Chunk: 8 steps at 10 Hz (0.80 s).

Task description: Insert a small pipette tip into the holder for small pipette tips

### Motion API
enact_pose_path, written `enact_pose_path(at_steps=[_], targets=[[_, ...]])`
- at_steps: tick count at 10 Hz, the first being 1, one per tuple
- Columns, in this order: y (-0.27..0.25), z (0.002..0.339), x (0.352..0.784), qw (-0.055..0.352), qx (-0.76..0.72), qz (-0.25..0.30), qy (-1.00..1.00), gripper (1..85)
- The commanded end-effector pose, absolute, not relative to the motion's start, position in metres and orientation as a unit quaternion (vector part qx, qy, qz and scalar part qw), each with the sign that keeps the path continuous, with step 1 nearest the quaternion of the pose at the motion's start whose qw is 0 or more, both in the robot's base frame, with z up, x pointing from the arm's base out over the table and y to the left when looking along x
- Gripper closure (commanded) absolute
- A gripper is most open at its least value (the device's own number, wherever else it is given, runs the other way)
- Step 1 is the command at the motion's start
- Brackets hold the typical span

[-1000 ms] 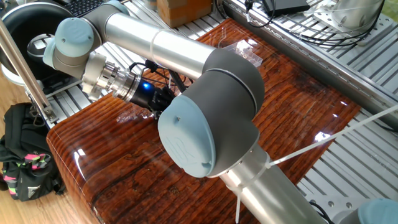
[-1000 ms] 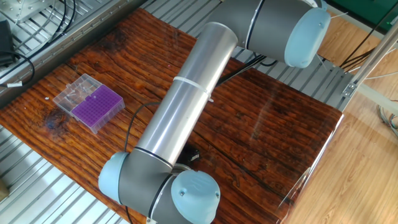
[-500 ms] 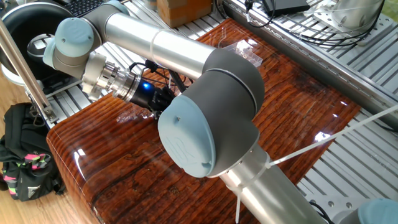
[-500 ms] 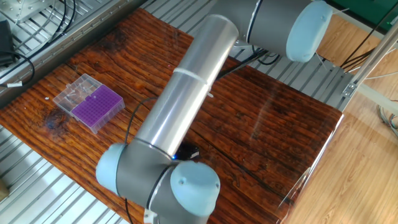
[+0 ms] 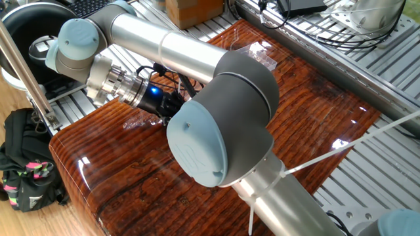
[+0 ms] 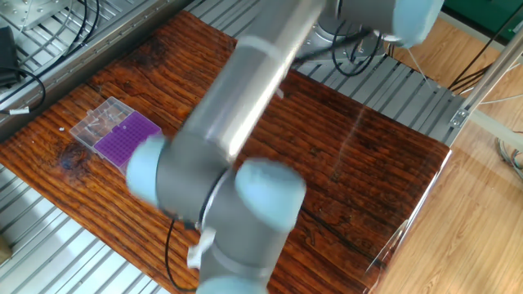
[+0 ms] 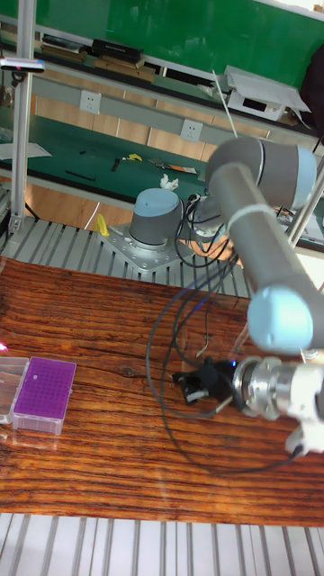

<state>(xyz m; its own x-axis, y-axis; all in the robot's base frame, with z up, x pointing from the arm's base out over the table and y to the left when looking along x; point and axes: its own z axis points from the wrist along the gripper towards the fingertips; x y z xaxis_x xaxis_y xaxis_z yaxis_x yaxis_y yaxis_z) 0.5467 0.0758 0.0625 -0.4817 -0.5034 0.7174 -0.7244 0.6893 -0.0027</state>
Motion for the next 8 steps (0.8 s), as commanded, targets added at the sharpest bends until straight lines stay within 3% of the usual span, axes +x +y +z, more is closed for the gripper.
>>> enact_pose_path(at_steps=[1, 6, 8], targets=[[0.073, 0.083, 0.563, 0.255, 0.389, 0.158, -0.871, 84.3], [0.03, 0.099, 0.591, 0.166, 0.428, 0.111, -0.881, 84.3], [0.023, 0.091, 0.595, 0.136, 0.436, 0.093, -0.885, 84.7]])
